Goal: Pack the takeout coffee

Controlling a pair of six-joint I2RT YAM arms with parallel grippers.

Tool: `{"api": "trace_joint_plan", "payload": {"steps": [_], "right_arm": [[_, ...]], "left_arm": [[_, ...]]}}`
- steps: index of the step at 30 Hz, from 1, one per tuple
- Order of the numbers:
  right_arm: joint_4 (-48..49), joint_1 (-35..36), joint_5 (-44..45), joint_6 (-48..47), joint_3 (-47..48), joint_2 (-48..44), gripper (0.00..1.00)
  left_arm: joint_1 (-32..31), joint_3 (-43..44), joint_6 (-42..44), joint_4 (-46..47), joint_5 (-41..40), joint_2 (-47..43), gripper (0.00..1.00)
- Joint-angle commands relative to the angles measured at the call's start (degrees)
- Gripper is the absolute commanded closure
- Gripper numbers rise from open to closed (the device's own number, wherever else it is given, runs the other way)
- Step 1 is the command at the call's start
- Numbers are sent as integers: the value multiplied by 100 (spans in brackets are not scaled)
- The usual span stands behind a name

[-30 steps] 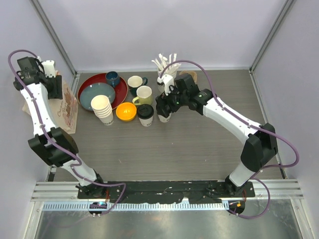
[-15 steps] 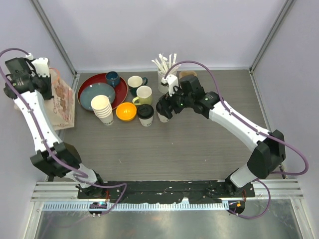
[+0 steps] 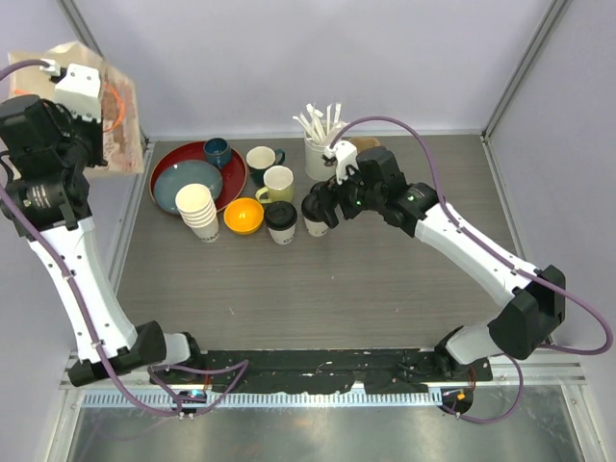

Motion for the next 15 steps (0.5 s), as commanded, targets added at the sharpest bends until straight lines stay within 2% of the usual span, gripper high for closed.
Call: {"api": "trace_joint_plan", "payload": {"steps": [1,6,7,9,10,12,13,15], "right_arm": [[349,-224,796,601,-61,-392,15],[815,-1129,358,1489,-342,-857,13],[841,-1409,332,1569,-351,-884,13],[841,-1674,322,1684,-395,-989,13],[842,-1902,314,1728,-430,-1042,12],[842,-2140,349,1824,-596,-1165,12],[850,-2281,471,1903,-667,-1339,11],[850,-2737,612,1974,-877,-1542,9]], "left_arm": [[-822,852,-193,296,195,-1,100],[-1966,1800,-544,-73,361,350,100],[-2472,1959,-554,-222,379,508,100],[-2993,2311,-536,-319,379,623,100],[-3518,2365,-458,-355,388,676,100],[-4127,2322,-335,-364,274,703,100],[-4748,2287,-143,-399,195,720,100],[-5410,2172,113,-469,-68,817,100]]}}
